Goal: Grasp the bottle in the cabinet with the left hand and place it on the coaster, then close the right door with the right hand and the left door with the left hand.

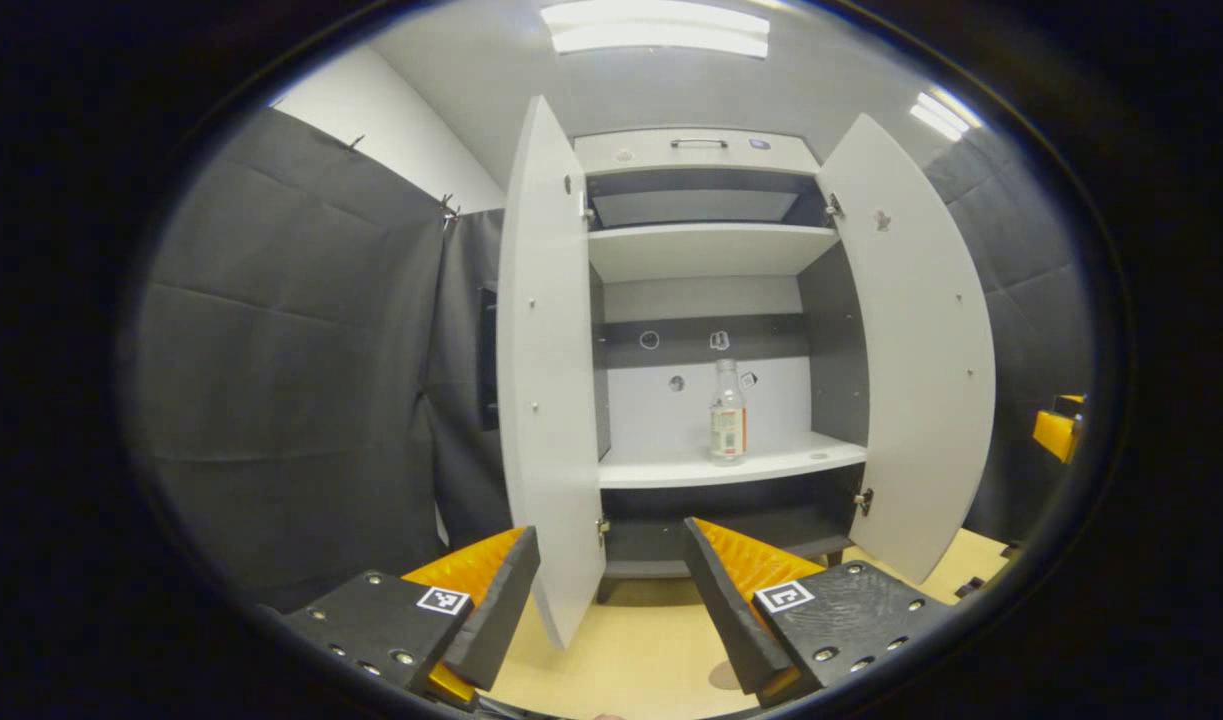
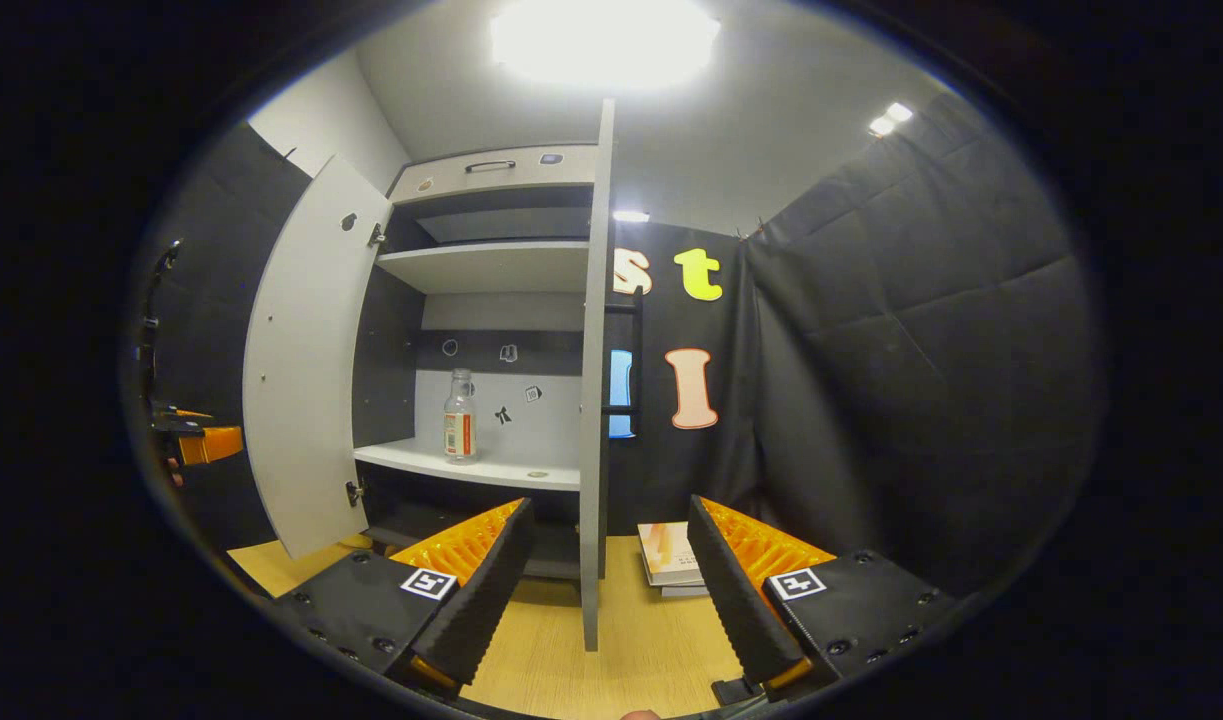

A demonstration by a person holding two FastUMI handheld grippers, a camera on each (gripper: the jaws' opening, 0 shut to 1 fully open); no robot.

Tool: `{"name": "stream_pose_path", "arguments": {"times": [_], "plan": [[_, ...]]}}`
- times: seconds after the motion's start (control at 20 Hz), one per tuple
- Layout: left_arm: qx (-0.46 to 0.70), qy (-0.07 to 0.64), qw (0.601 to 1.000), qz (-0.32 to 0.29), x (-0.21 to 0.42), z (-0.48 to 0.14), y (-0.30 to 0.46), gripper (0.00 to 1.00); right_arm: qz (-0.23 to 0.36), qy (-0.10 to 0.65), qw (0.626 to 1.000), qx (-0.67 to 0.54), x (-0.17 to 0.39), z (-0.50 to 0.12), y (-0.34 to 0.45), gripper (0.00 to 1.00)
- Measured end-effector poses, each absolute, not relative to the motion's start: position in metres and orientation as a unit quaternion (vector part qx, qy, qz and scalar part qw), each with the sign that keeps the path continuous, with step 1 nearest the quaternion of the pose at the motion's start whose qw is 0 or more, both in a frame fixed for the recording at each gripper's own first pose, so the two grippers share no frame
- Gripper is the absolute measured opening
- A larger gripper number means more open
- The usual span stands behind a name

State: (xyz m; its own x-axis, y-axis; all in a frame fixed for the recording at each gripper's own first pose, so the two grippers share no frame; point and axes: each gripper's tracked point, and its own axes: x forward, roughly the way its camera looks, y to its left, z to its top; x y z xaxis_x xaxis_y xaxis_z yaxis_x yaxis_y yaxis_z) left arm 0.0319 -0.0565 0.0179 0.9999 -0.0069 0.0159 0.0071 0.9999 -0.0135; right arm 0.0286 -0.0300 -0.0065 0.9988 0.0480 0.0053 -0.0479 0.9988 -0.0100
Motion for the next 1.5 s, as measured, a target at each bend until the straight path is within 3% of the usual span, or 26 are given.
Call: {"name": "stream_pose_path", "arguments": {"times": [0.65, 1.5], "plan": [[-0.011, -0.025, 0.998, -0.056, 0.118, 0.072, -0.134, 0.89, 0.033, 0.026, 0.999, -0.008, 0.046, -0.038, -0.076, 0.98], [-0.06, -0.033, 0.985, -0.156, 0.308, 0.112, -0.2, 0.88, -0.104, 0.043, 0.994, -0.012, 0.075, -0.046, -0.109, 0.98]]}}
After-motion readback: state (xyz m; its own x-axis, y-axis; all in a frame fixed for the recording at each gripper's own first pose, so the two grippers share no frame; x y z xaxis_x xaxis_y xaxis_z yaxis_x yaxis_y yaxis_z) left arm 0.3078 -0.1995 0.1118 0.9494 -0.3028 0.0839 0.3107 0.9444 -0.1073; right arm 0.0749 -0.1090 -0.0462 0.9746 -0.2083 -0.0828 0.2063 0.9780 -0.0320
